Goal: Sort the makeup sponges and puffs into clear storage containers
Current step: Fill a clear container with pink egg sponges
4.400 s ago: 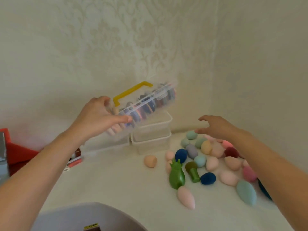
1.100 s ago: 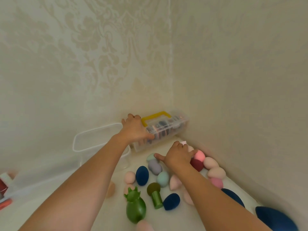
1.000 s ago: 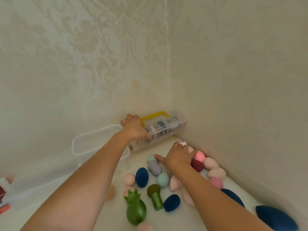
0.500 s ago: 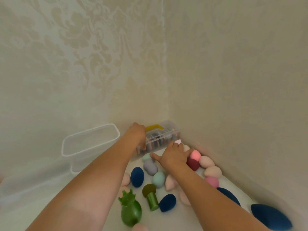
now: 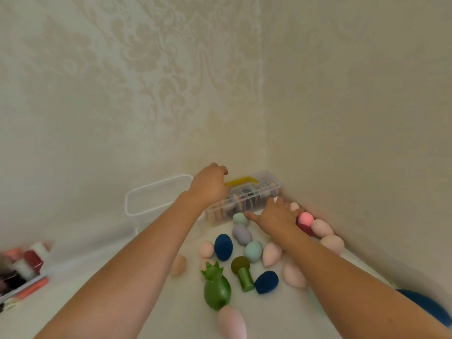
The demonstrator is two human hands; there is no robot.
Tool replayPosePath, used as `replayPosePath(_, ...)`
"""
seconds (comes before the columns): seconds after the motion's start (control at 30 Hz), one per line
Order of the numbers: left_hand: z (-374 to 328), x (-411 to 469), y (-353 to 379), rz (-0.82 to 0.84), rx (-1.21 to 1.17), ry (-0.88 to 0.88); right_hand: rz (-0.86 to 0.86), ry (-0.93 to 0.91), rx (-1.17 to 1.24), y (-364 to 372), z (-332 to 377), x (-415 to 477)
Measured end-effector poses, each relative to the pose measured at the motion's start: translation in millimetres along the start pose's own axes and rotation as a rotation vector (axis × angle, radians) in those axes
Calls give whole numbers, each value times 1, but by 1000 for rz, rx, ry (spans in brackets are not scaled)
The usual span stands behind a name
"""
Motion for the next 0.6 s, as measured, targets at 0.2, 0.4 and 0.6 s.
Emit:
replayPosePath(0.2, 63, -39, -54, -16, 48, -100, -15, -83, 105, -11, 7, 6)
replayPosePath(0.4, 128, -84, -50, 22, 21, -243, -51, -126, 270, -51, 10, -2)
replayPosePath(0.6, 147, -118, -49, -319, -203, -272, -17, -263, 419, -70, 10, -58)
Point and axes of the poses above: each hand's wrist, its own x-axis towards the middle knuckle, its own y-axis out of the palm, z = x × y, the point moved 7 cm from there along x, towards the middle knuckle, and after that the axes turned 10 degrees about -z, right-handed, at the moved point
